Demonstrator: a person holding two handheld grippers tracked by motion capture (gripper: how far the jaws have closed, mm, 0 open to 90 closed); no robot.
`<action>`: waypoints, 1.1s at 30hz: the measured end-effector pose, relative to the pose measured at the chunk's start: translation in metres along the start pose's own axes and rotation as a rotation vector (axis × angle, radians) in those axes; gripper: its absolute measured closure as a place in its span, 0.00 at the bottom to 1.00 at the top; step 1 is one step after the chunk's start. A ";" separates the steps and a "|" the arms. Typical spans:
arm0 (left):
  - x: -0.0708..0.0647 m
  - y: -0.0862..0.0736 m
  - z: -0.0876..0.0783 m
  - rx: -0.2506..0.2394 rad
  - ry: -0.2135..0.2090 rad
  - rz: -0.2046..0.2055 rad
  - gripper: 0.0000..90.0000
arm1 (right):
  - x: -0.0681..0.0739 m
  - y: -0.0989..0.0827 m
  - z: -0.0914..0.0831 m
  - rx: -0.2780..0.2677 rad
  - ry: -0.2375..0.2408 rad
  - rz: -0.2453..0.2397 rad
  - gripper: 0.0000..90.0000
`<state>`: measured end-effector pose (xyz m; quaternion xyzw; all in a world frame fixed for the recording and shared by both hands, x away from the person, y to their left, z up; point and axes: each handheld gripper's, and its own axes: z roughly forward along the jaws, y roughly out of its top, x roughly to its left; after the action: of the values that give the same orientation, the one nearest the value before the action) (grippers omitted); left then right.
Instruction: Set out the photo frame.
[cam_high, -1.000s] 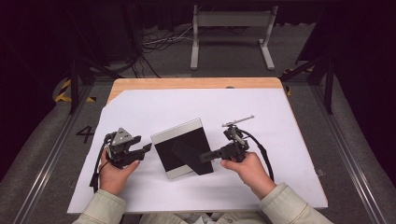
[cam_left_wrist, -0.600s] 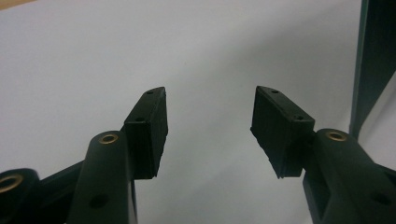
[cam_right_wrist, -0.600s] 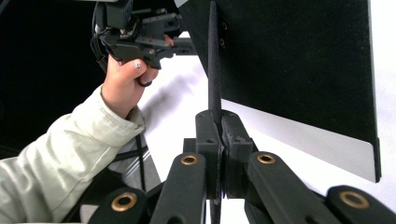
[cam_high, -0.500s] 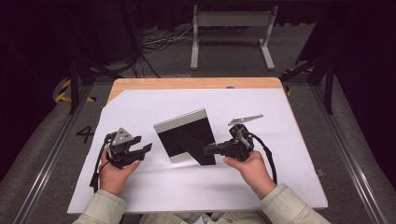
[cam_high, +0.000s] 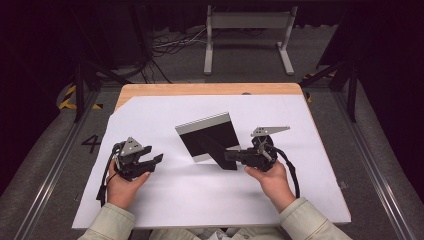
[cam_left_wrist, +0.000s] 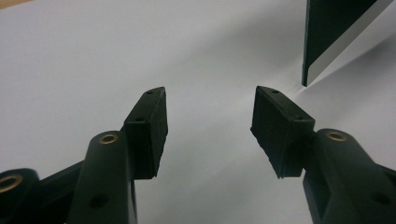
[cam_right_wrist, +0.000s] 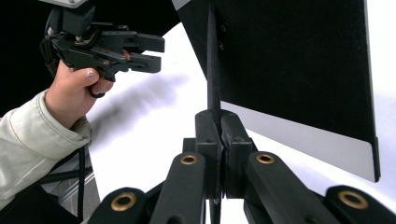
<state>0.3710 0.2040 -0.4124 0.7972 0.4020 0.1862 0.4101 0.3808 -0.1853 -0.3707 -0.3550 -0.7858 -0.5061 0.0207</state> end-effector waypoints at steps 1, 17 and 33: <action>0.000 0.000 0.000 0.001 0.000 0.002 0.51 | -0.001 -0.001 0.000 -0.002 -0.001 0.001 0.97; 0.000 0.000 0.000 0.000 -0.002 -0.001 0.51 | -0.009 -0.012 -0.003 0.024 -0.015 -0.004 0.97; 0.000 0.000 0.000 0.000 -0.002 -0.001 0.51 | -0.013 -0.027 -0.006 0.079 -0.019 -0.016 0.96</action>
<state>0.3706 0.2037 -0.4125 0.7972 0.4021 0.1849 0.4105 0.3729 -0.2033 -0.3938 -0.3524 -0.8080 -0.4715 0.0235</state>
